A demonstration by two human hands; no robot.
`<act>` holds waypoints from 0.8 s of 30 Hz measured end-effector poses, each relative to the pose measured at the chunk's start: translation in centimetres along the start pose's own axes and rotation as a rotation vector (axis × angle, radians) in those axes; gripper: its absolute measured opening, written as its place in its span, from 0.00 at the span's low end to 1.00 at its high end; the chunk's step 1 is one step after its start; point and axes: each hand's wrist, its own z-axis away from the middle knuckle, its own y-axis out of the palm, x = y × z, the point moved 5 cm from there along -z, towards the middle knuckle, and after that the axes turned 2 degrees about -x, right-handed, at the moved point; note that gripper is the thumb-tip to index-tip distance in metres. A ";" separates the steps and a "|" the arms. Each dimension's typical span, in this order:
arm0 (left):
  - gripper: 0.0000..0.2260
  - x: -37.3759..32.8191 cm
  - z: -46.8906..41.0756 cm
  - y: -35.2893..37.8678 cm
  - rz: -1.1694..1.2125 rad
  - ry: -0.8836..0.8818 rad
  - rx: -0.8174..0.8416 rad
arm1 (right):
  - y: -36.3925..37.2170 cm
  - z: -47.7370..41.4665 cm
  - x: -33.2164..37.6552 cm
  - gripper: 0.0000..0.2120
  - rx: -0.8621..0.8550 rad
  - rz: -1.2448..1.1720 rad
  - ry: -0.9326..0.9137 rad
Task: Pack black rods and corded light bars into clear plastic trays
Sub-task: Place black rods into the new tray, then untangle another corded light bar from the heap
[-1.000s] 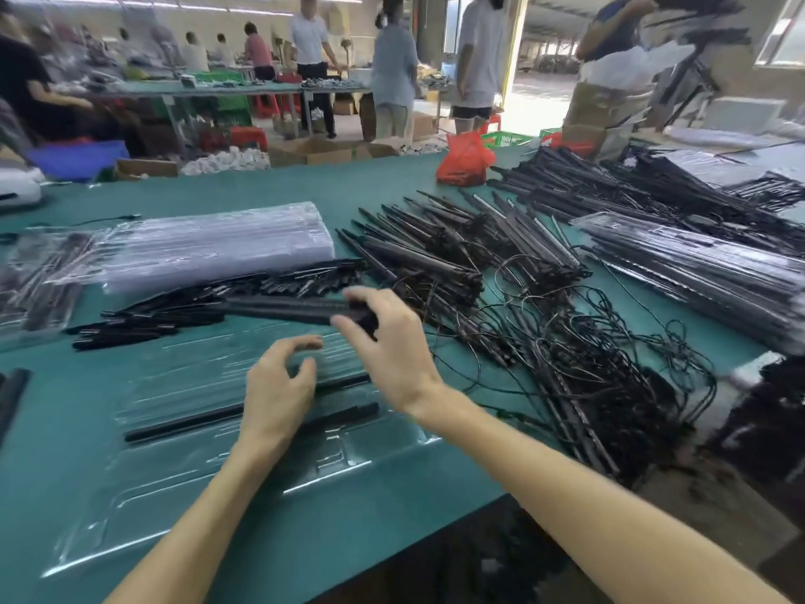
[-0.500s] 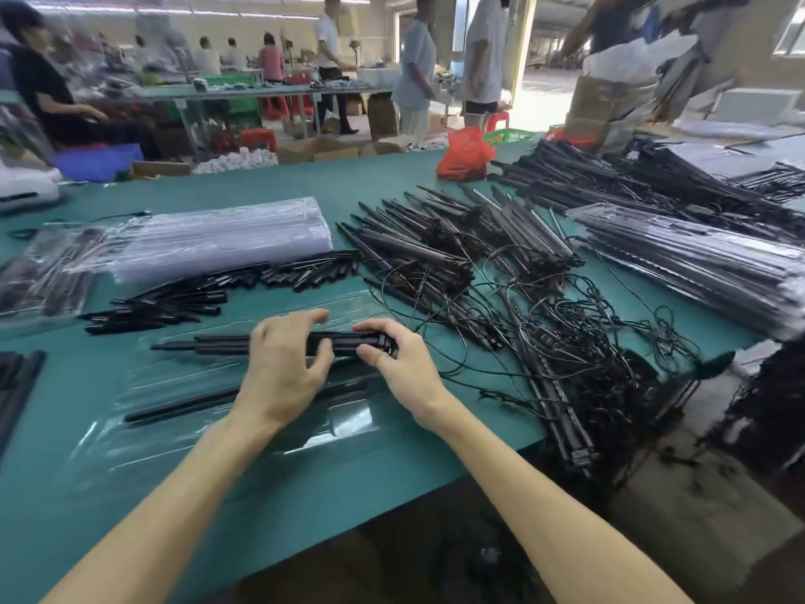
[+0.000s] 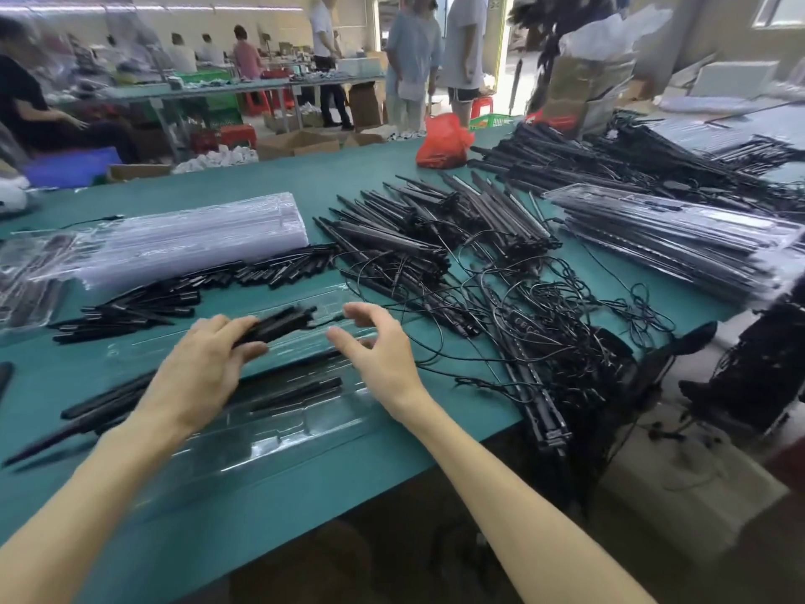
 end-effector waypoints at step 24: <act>0.11 3.9 2.0 -3.5 -0.031 -0.136 -0.296 | -0.6 0.0 0.0 0.31 -0.067 -0.078 0.043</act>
